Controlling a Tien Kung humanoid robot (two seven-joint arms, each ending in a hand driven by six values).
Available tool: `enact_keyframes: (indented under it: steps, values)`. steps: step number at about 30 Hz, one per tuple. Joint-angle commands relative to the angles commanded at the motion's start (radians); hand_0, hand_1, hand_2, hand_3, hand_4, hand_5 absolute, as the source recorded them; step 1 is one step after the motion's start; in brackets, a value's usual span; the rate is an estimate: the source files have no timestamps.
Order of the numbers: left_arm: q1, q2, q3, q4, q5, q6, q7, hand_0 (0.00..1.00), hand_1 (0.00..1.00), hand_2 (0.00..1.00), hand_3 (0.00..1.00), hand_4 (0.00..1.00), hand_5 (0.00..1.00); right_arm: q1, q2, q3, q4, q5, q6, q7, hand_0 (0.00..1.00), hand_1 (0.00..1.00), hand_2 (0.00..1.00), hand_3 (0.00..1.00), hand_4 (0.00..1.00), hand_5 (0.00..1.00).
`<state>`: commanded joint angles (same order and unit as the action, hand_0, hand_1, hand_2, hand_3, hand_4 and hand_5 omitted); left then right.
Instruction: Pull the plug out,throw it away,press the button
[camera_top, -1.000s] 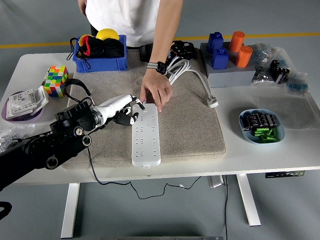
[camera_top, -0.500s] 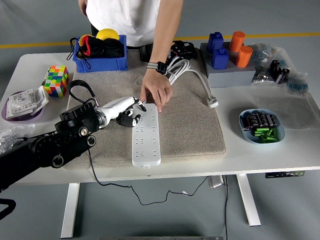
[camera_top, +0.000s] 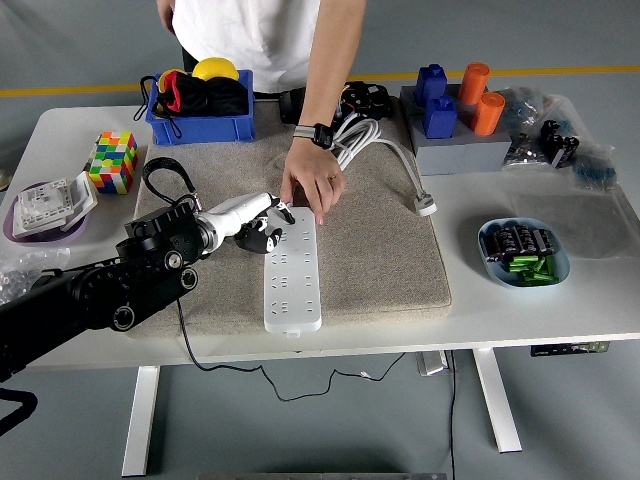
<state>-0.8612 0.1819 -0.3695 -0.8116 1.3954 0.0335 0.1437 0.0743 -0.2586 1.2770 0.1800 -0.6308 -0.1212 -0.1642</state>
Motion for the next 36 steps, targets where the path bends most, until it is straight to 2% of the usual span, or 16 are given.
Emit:
enact_keyframes:
  steps: [6,14,18,19,24,25,30,31,36]
  values:
    - [-0.012,0.001,-0.008,-0.006,0.004,-0.001,0.0,0.015,0.002,0.033,0.687,0.386,0.002,0.0,0.001,0.001,0.0,0.004,0.0,0.003,0.749,0.66,0.649,0.618,0.662,0.506]
    - [0.01,0.029,-0.106,-0.077,0.048,0.003,-0.001,0.015,0.002,0.044,0.685,0.37,0.002,-0.005,0.002,0.012,0.0,-0.003,0.001,0.001,0.749,0.661,0.65,0.617,0.662,0.504]
    - [0.054,0.051,-0.208,-0.125,0.103,0.015,-0.017,0.015,0.002,0.044,0.685,0.37,0.002,-0.006,0.003,0.013,0.0,-0.002,0.002,0.003,0.749,0.661,0.65,0.617,0.662,0.504]
    - [0.07,0.058,-0.242,-0.14,0.122,0.019,-0.022,0.073,0.002,0.128,0.695,0.254,0.002,-0.007,0.004,0.015,0.0,-0.003,0.002,0.003,0.749,0.661,0.65,0.618,0.661,0.505]
    - [0.145,0.086,-0.397,-0.197,0.181,0.007,-0.02,0.073,0.002,0.128,0.695,0.254,0.002,-0.009,0.006,0.023,0.0,-0.008,0.004,0.003,0.749,0.661,0.65,0.618,0.661,0.505]
    - [0.156,0.09,-0.422,-0.202,0.186,0.006,-0.02,0.308,0.34,0.479,0.711,0.669,0.002,-0.009,0.006,0.023,0.0,-0.008,0.004,0.003,0.749,0.661,0.649,0.617,0.662,0.505]
    - [0.221,0.118,-0.545,-0.233,0.218,-0.002,-0.03,0.308,0.34,0.479,0.711,0.669,0.002,-0.009,0.012,0.029,0.0,-0.011,0.007,0.004,0.749,0.661,0.649,0.617,0.662,0.505]
    - [0.236,0.124,-0.573,-0.238,0.224,-0.002,-0.033,0.743,0.75,0.704,0.773,0.738,0.024,-0.009,0.013,0.03,0.0,-0.012,0.007,0.005,0.75,0.661,0.649,0.617,0.662,0.505]
    - [0.3,0.138,-0.684,-0.258,0.244,0.005,-0.045,0.743,0.75,0.704,0.773,0.738,0.024,-0.007,0.013,0.037,0.0,-0.016,0.006,0.005,0.75,0.661,0.649,0.617,0.662,0.505]
